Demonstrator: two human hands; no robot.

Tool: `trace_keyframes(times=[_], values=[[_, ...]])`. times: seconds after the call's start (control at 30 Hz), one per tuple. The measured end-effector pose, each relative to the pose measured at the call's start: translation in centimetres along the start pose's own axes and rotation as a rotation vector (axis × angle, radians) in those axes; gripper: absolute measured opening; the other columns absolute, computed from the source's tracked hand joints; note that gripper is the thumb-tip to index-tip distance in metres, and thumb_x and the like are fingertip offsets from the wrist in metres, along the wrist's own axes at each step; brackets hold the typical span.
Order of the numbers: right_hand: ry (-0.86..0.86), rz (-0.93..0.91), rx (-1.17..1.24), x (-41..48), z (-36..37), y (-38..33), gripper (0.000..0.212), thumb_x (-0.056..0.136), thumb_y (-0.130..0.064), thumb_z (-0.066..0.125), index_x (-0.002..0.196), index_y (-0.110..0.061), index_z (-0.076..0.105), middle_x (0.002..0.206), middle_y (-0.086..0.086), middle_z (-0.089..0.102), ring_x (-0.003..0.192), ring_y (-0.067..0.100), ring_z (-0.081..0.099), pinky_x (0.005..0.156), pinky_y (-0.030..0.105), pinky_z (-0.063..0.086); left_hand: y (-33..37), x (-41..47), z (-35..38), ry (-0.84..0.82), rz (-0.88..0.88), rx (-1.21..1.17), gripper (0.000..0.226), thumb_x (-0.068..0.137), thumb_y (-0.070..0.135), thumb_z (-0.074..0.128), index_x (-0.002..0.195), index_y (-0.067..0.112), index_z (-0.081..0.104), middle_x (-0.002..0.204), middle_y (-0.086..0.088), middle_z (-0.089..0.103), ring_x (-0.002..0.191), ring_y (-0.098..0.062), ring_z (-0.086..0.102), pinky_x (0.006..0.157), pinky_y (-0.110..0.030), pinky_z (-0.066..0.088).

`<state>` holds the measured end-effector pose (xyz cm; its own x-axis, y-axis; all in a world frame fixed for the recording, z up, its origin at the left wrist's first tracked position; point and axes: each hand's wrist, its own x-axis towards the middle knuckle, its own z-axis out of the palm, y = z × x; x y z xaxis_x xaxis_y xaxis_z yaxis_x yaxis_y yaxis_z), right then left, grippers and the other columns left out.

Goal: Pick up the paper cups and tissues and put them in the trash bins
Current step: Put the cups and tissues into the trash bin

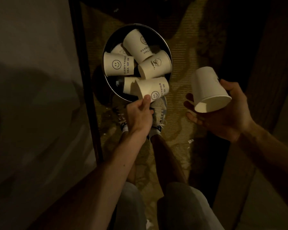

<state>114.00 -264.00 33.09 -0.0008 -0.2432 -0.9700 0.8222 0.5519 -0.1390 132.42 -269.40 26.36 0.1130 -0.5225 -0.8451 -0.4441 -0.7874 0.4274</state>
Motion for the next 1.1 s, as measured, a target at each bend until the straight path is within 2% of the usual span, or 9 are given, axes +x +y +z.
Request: trace_keyframes(times=[0.1,0.2,0.37,0.47,0.57,0.63,0.8,0.93,1.1], values=[[0.005,0.004,0.01,0.2,0.4,0.3,0.054,0.079,-0.054,0.05,0.118,-0.018,0.064,0.11,0.011,0.066,0.114,0.029,0.059,0.097,0.044,0.044,0.0,0.3,2.0,0.071,0.014,0.012,0.034,0.097,0.042,0.054,0.067,0.029,0.062,0.079,0.004,0.069,0.084,-0.022,0.07,0.079,-0.043,0.059],[0.003,0.02,0.032,0.5,0.8,0.6,0.052,0.085,-0.054,0.047,0.118,-0.018,0.064,0.113,0.012,0.066,0.118,0.031,0.06,0.092,0.043,0.049,-0.1,0.6,2.6,0.153,0.045,0.048,0.038,0.096,0.049,0.051,0.072,0.023,0.064,0.088,-0.01,0.071,0.086,-0.032,0.068,0.078,-0.049,0.058],[0.002,0.037,0.028,1.1,1.0,0.5,0.053,0.089,-0.054,0.045,0.123,-0.018,0.061,0.113,0.012,0.068,0.107,0.03,0.066,0.087,0.042,0.052,0.1,1.2,0.9,0.152,0.119,0.109,0.036,0.098,0.046,0.051,0.076,0.02,0.063,0.084,-0.01,0.069,0.082,-0.035,0.067,0.072,-0.053,0.057],[-0.022,0.039,0.009,1.2,1.0,0.4,0.055,0.088,-0.055,0.045,0.128,-0.018,0.059,0.116,0.013,0.067,0.104,0.028,0.068,0.083,0.04,0.054,0.7,1.1,-1.5,0.142,0.236,0.108,0.022,0.099,0.038,0.052,0.079,0.034,0.061,0.083,0.003,0.068,0.072,-0.019,0.07,0.061,-0.04,0.058],[-0.037,0.04,0.001,1.3,1.2,0.3,0.057,0.087,-0.054,0.045,0.131,-0.018,0.057,0.119,0.014,0.066,0.102,0.027,0.068,0.08,0.039,0.055,2.5,1.2,-4.3,0.145,0.388,0.113,0.022,0.1,0.037,0.052,0.09,0.025,0.067,0.087,0.004,0.07,0.062,-0.002,0.065,0.05,-0.012,0.046],[-0.045,0.038,-0.007,1.5,1.6,0.3,0.057,0.087,-0.054,0.046,0.13,-0.018,0.057,0.117,0.013,0.066,0.101,0.027,0.067,0.079,0.039,0.054,4.4,2.3,-6.2,0.197,0.467,0.134,0.024,0.099,0.039,0.052,0.088,0.023,0.066,0.084,0.004,0.069,0.066,0.0,0.063,0.053,-0.007,0.044],[-0.09,0.034,-0.05,2.1,3.2,0.2,0.064,0.077,-0.055,0.054,0.129,-0.018,0.057,0.115,0.013,0.064,0.099,0.025,0.064,0.078,0.037,0.051,9.8,7.4,-7.8,0.28,0.605,0.33,0.027,0.099,0.04,0.051,0.085,0.021,0.065,0.079,0.009,0.064,0.066,0.0,0.061,0.052,-0.008,0.042],[-0.135,0.008,-0.083,2.8,4.2,0.1,0.057,0.079,-0.055,0.053,0.123,-0.02,0.061,0.101,0.007,0.071,0.09,0.02,0.067,0.071,0.032,0.054,11.1,10.6,-6.6,0.122,0.569,0.447,0.03,0.099,0.035,0.055,0.089,0.009,0.068,0.084,-0.001,0.063,0.064,-0.006,0.057,0.053,-0.014,0.043],[-0.178,-0.003,-0.1,3.4,4.4,0.3,0.047,0.08,-0.054,0.055,0.113,-0.024,0.067,0.1,0.004,0.073,0.087,0.018,0.07,0.072,0.031,0.056,10.9,11.7,-6.4,-0.011,0.542,0.71,0.029,0.098,0.035,0.057,0.092,0.009,0.067,0.086,-0.006,0.062,0.073,-0.013,0.057,0.054,-0.019,0.039]])
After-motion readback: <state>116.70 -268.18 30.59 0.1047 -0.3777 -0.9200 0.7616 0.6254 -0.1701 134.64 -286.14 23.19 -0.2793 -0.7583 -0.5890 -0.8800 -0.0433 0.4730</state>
